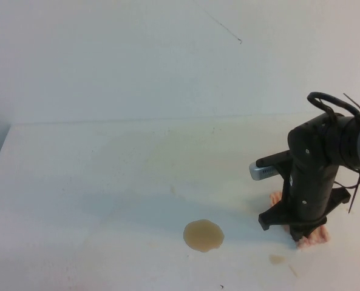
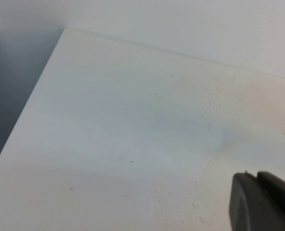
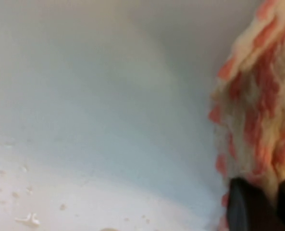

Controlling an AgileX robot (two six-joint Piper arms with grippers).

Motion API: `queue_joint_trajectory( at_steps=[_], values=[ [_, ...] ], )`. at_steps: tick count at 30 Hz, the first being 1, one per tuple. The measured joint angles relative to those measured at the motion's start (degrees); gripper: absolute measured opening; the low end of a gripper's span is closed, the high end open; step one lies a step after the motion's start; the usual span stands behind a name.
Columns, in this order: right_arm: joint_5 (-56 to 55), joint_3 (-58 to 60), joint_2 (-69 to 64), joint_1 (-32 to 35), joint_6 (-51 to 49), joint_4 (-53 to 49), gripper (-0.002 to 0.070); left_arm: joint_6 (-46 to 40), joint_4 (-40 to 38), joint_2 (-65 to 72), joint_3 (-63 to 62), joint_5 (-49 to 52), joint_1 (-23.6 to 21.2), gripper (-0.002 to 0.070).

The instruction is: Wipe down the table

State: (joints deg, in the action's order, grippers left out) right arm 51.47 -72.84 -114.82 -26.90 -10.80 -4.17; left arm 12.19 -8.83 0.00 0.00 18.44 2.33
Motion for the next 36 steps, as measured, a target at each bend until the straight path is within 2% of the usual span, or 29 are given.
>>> queue_joint_trajectory(
  at_steps=[9,18,24,36],
  values=[
    [6.18,-10.5,0.68,-0.73,4.51,6.06,-0.0003,0.0,0.0,0.0,0.0,0.0,0.0,-0.0001],
    [6.34,-18.69,0.68,-10.4,10.8,9.63,-0.0003,0.0,0.0,0.0,0.0,0.0,0.0,-0.0001],
    [3.84,-19.45,-0.17,-15.95,13.16,8.76,-0.0003,0.0,0.0,0.0,0.0,0.0,0.0,-0.0001],
    [8.65,-19.23,-8.06,-16.54,13.28,8.12,-0.0003,0.0,0.0,0.0,0.0,0.0,0.0,-0.0001]
  ],
)
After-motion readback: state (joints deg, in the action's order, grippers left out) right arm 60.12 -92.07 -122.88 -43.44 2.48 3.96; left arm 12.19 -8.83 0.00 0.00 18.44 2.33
